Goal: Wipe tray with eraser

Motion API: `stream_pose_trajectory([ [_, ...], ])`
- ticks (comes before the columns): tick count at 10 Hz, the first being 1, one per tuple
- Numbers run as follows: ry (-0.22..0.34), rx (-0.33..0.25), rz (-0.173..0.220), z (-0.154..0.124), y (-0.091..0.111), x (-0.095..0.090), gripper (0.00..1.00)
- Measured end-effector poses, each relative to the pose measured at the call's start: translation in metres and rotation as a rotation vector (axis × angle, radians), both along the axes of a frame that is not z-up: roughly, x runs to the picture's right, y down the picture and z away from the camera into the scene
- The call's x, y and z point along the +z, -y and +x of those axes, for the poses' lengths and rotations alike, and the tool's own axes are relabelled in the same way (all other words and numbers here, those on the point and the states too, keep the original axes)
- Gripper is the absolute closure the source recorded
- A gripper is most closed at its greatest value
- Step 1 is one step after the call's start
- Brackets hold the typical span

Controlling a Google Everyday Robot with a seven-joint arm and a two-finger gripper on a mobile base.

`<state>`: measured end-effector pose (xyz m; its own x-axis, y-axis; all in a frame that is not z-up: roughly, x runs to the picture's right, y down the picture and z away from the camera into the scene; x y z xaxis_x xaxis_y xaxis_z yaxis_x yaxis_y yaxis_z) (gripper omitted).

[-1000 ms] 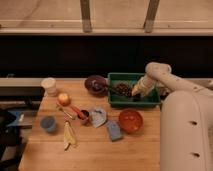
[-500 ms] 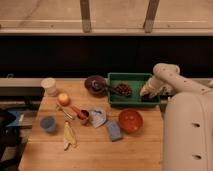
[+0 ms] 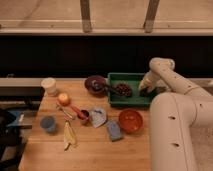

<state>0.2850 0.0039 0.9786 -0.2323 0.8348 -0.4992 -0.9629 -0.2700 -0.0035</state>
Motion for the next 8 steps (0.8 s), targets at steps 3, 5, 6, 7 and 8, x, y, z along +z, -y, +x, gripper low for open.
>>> stream_pose_trajectory([
  [3, 0.047, -0.059, 0.009, -0.029, -0.014, -0.016, 0.89],
  [5, 0.039, -0.063, 0.009, -0.028, -0.022, -0.027, 0.89],
  [6, 0.024, -0.051, 0.007, -0.019, -0.025, -0.03, 0.89],
  [7, 0.001, -0.03, 0.009, -0.005, -0.027, -0.034, 0.89],
  [8, -0.036, -0.003, 0.015, 0.017, -0.026, -0.035, 0.89],
])
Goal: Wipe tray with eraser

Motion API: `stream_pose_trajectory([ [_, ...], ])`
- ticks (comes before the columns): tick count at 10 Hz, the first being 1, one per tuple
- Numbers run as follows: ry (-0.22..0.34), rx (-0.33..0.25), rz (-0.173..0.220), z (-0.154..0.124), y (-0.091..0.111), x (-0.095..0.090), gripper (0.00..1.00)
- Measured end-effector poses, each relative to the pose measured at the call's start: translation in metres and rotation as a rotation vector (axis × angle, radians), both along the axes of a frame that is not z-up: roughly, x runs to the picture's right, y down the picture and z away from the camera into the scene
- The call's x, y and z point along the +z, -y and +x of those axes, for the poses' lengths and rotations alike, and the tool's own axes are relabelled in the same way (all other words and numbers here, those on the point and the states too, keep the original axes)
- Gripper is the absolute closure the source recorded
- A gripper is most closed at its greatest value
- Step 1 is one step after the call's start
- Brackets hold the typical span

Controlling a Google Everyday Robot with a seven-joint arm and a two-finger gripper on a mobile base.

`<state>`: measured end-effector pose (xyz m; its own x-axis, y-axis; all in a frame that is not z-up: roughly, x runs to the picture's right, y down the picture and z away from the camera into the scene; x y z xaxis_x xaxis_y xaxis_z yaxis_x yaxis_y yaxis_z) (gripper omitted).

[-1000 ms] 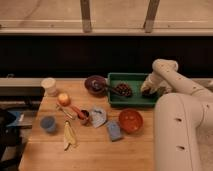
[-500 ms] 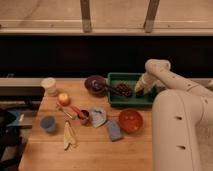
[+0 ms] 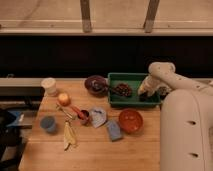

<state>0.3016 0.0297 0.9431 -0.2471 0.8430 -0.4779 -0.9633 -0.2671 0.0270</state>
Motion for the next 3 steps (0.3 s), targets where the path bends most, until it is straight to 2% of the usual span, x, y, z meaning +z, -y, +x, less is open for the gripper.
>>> stream_pose_trajectory([
  [3, -0.032, 0.039, 0.012, 0.0159, 0.0106, 0.0077, 0.89],
])
